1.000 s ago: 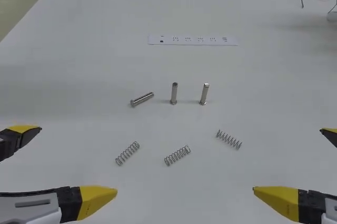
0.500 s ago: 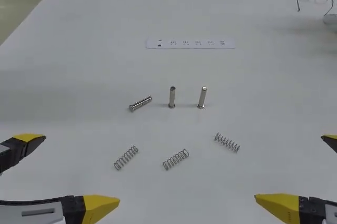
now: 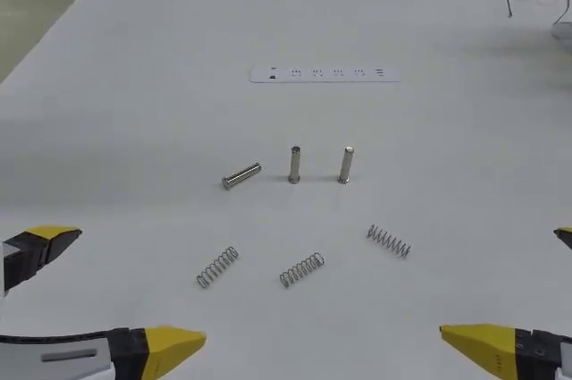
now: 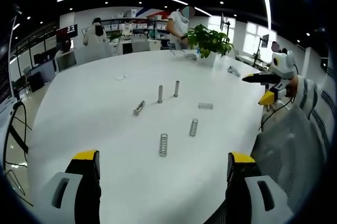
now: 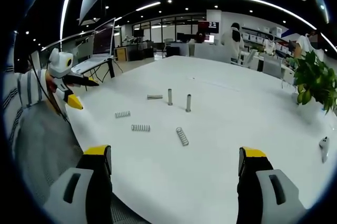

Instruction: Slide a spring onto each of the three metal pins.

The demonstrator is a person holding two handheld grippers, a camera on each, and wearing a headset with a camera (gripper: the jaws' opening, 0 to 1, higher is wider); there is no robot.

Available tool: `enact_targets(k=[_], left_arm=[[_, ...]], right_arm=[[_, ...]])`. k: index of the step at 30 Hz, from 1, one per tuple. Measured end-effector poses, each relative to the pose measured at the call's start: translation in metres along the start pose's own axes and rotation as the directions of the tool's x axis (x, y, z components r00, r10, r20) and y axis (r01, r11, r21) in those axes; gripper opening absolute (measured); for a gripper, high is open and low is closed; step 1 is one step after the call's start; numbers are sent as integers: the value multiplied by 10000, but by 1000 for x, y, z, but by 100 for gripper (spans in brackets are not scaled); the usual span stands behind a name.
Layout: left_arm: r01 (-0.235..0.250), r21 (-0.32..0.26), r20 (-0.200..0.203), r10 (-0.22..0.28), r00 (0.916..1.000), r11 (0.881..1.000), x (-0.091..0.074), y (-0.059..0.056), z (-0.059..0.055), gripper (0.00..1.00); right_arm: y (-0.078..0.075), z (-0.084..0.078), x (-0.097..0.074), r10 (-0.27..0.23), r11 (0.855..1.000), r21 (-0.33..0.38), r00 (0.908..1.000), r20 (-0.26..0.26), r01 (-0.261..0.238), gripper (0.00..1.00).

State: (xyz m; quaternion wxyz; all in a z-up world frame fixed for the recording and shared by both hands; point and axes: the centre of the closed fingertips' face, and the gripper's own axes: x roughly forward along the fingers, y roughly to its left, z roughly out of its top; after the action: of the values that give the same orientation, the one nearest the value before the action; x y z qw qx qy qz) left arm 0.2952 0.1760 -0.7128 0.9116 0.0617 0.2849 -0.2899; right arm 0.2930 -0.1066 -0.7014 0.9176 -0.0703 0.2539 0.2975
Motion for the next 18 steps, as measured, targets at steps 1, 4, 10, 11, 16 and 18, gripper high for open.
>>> enact_targets(k=[1, 4, 10, 11, 16, 18], left_arm=[[4, 18, -10, -4, 10000, 10000, 0, 0, 1, 98], [44, 108, -6, -44, 10000, 9999, 3, 1, 4, 98], [161, 337, -10, -160, 9999, 9993, 8, 5, 12, 98], [178, 377, -27, -177, 9998, 9991, 10, 6, 12, 98], [535, 822, -135, -526, 9985, 9952, 16, 6, 18, 98], [628, 868, -166, -616, 9980, 9942, 16, 8, 19, 98]], right_arm=[[0, 0, 0, -11, 10000, 1, 10000, 6, 11, 100], [0, 0, 0, -18, 10000, 16, 10000, 0, 18, 100], [0, -1, -1, -57, 9999, 86, 10000, 0, 57, 100], [0, -2, -1, -55, 9999, 92, 10000, 3, 55, 100], [0, -3, -2, -73, 9999, 128, 10000, -26, 74, 100], [0, -3, -2, -89, 9999, 145, 10000, -34, 89, 100]])
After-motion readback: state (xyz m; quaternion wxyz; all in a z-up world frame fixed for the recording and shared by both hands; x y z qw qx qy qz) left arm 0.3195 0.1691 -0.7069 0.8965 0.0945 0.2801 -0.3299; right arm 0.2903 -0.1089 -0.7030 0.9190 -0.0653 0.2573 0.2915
